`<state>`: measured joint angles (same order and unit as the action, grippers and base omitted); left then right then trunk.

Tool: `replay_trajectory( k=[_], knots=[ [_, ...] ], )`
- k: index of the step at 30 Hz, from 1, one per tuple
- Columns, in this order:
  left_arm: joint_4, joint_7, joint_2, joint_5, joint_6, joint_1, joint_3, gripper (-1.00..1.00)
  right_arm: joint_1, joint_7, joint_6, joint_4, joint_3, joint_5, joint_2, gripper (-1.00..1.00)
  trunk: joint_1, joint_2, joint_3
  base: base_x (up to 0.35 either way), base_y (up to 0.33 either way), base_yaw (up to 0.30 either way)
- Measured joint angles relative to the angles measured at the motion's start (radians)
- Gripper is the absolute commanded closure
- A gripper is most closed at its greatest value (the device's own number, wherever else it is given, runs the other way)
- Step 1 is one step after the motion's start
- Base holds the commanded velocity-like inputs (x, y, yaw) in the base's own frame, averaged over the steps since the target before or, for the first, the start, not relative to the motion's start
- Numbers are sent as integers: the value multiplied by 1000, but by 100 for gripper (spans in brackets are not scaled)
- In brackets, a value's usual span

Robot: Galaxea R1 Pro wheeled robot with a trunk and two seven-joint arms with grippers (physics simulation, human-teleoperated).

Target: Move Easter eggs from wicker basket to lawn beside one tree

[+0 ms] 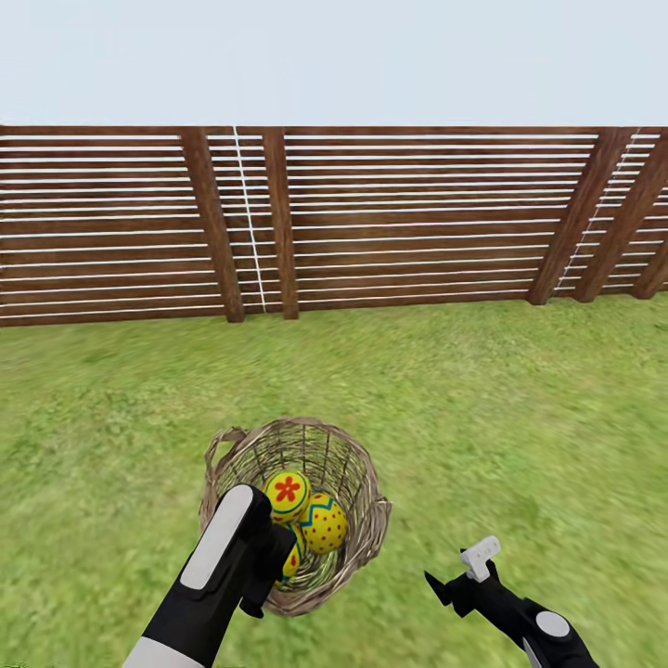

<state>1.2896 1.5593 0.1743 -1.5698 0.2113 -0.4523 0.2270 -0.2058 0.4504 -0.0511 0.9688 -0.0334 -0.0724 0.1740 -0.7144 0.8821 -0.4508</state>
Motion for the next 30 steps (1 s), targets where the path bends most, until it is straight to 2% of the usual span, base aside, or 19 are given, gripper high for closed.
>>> replay_trajectory(
  k=[19,30],
  knots=[
    [0,0,0,-1,2,0,0,100,-1,0,-2,-1,0,-1,-1,-100,0,0,7,0,0,274],
    [0,-2,0,-2,4,-1,0,100,-1,-1,-2,0,0,-1,-1,-100,42,-77,53,0,0,222]
  ],
)
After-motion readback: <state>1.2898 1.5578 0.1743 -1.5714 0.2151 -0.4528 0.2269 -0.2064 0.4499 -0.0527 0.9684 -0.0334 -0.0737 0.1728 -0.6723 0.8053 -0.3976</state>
